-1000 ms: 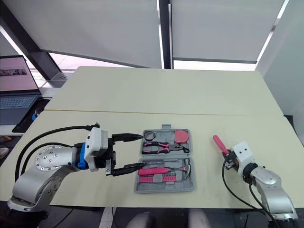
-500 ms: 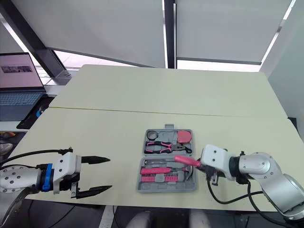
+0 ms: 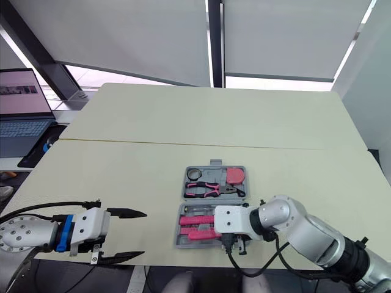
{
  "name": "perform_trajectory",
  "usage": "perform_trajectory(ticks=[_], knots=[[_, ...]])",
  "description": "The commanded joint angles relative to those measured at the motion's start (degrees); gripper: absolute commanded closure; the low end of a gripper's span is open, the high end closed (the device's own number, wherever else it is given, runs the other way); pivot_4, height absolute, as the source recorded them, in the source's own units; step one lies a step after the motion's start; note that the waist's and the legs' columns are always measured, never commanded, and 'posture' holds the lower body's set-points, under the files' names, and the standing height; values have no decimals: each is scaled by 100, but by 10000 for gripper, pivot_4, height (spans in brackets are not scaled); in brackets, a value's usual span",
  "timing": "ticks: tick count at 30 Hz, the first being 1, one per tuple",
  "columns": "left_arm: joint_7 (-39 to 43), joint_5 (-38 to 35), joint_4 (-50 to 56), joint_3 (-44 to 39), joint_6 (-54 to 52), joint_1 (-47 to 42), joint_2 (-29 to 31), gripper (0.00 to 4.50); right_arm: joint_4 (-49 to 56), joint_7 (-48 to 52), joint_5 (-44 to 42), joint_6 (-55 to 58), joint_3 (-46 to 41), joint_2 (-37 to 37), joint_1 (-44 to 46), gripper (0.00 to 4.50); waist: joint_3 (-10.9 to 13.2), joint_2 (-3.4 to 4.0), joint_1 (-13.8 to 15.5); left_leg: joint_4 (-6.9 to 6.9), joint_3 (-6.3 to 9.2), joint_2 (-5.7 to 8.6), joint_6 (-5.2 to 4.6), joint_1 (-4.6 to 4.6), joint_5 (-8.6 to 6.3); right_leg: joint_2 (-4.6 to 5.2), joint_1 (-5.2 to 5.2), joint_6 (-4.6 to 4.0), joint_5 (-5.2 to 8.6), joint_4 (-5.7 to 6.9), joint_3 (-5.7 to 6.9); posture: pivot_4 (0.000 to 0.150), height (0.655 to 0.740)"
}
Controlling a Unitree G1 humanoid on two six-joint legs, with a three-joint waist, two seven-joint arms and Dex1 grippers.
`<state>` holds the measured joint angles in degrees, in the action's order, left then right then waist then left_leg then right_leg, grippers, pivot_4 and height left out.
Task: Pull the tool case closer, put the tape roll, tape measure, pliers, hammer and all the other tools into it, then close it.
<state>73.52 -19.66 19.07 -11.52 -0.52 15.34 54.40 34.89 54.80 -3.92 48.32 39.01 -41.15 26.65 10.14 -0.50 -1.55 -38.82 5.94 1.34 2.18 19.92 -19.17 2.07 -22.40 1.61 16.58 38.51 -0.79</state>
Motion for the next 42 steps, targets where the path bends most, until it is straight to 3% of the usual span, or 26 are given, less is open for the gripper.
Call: perform_trajectory(ticks=[1, 9, 27, 29, 35, 40, 42], knots=[[-15, 64, 212, -45, 156, 120, 49, 0, -54, -30, 81, 7, 126, 114, 91, 38001, 0, 0, 3, 0, 1, 0, 0, 0, 0, 0, 0, 0, 0, 0, 1, 1500, 7400], [-246, 103, 294, 92, 65, 32, -41, 0, -366, -225, 241, -37, 401, 556, 115, 38001, 0, 0, -2, 0, 2, -1, 0, -1, 0, -1, -4, 0, 0, 6, 2, 1500, 7400], [-411, 109, 484, 125, -51, 20, -2, 0, -648, -258, 321, -31, 626, 760, 28, 38001, 0, 0, -12, 1, 0, 0, 0, 1, 0, -1, -10, 0, 0, 8, 1, 1500, 7400], [-428, 108, 498, 129, -62, 15, 6, 0, -654, -265, 300, -41, 599, 785, 3, 30733, 0, 0, -12, 1, 1, 0, 0, 1, 0, -1, -10, 0, 0, 8, 1, 1500, 7400], [-474, 120, 556, 151, -126, -20, 14, 0, -372, 148, -185, -146, 93, 594, 7, 17043, 0, 1, -11, 1, 0, 0, 0, 2, 0, -1, -10, 0, 0, 7, 0, 1500, 7400], [-474, 140, 564, 162, -171, -63, 3, 0, -295, 228, -566, -459, -412, 627, -85, 17043, 0, 0, -10, 1, 2, -3, 0, 0, 0, -3, -8, 0, 0, 7, 3, 1500, 7400], [-491, 140, 590, 185, -210, -94, -14, 0, -441, 237, -532, -670, -436, 606, -178, 20440, 0, 0, -11, 1, 2, -4, 0, 0, 0, -5, -8, 0, 0, 9, 4, 1500, 7400]])
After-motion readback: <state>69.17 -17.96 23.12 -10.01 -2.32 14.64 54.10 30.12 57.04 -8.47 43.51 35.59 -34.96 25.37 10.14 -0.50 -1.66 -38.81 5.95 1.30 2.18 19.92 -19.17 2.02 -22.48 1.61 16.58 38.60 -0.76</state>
